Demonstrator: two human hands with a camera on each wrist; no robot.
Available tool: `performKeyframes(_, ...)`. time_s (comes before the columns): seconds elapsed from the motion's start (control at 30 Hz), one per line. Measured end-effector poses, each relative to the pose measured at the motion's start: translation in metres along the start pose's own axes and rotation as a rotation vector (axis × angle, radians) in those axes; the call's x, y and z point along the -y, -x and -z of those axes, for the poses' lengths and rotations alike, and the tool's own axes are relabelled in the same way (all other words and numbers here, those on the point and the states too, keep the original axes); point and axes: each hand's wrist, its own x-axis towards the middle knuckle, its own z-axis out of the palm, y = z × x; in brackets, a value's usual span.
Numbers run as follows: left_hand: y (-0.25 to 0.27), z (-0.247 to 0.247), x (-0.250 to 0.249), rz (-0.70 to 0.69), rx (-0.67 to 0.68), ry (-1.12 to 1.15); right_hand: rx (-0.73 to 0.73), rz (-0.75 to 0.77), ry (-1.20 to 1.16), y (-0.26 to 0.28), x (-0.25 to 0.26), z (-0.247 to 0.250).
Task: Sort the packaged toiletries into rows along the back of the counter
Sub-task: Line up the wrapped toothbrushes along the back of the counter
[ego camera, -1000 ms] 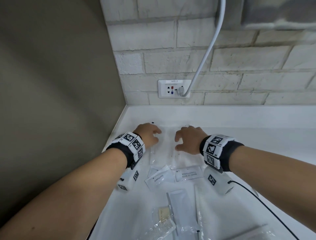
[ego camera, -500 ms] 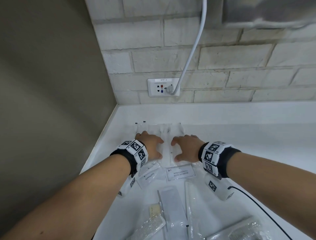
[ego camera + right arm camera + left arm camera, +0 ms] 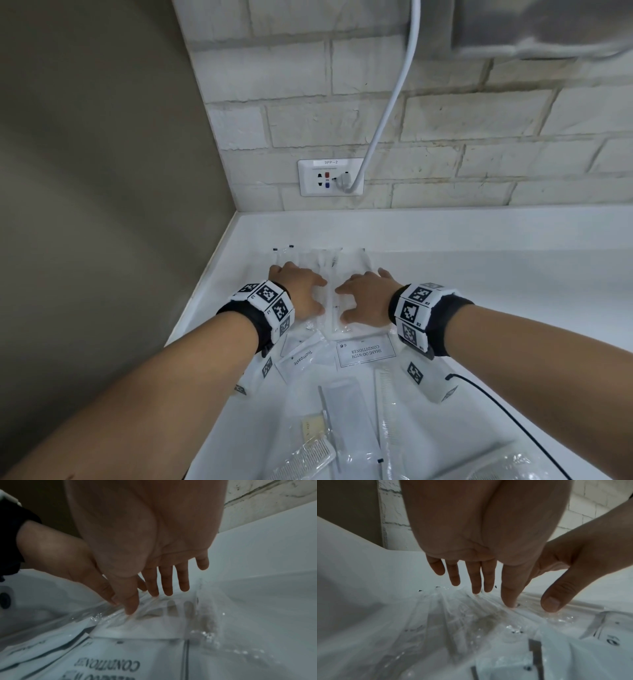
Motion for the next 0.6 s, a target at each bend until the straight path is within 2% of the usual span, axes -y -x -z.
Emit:
performKeyframes(0.07, -0.001, 0.002, -0.002, -0.027, -0.093, 0.068, -0.03, 0.014, -0.032, 0.003, -0.001, 0.002)
performKeyframes(0.2, -0.006, 0.005, -0.016, -0.083, -0.225, 0.29, -0.239, -0.041, -0.152, 0.01, -0.011, 0.015)
performKeyframes(0.27, -0.011, 0.006, -0.027, -0.055, -0.215, 0.335, -0.237, -0.118, -0.181, 0.013, -0.018, 0.023)
performKeyframes(0.37, -0.017, 0.006, -0.044, 0.002, -0.133, 0.271, -0.131, -0.198, -0.08, 0.02, -0.027, 0.03)
performKeyframes(0.5, -0.021, 0.002, -0.06, 0.067, -0.002, 0.118, -0.031, -0.189, -0.123, 0.027, -0.035, 0.025)
performKeyframes(0.6, -0.024, 0.002, -0.064, 0.112, 0.008, 0.195, -0.018, -0.183, -0.144, 0.027, -0.036, 0.017)
